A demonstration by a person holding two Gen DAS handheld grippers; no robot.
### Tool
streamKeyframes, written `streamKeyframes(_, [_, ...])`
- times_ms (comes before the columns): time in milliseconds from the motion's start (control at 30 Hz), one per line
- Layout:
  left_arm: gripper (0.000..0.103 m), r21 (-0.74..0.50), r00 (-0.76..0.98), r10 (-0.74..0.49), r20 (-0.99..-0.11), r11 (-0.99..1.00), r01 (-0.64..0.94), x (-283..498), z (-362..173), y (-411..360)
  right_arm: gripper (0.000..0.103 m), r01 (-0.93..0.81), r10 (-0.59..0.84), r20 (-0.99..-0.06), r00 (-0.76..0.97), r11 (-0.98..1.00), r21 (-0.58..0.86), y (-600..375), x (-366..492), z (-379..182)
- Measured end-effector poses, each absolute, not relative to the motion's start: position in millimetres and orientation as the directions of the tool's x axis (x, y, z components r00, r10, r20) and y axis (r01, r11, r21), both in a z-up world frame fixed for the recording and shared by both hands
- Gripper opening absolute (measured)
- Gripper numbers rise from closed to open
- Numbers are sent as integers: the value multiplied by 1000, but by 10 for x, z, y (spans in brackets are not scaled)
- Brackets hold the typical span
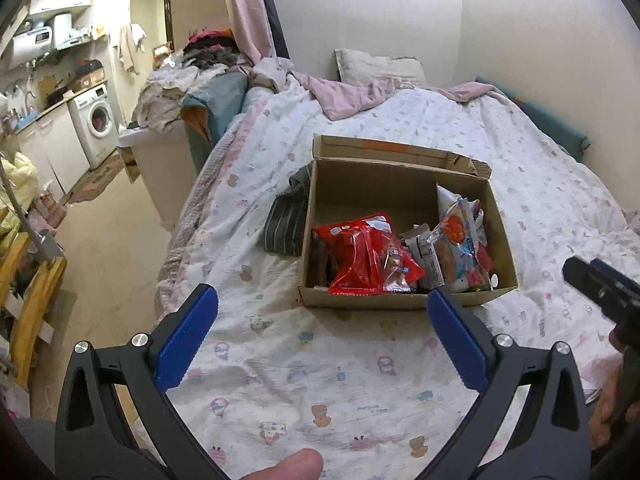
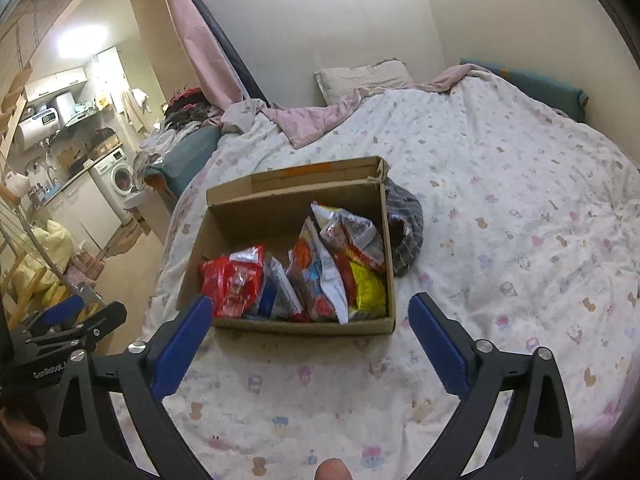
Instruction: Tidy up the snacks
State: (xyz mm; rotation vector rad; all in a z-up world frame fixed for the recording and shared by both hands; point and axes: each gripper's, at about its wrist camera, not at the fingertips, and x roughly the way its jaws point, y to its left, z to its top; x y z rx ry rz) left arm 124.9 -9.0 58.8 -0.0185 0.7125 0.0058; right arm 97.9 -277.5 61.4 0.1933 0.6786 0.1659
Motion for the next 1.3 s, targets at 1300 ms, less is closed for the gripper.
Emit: streamKeyframes(1300, [103, -36, 755, -24, -655, 999, 1, 1236, 541, -148, 103, -82, 150, -632, 760, 987, 136, -2607, 1044, 438])
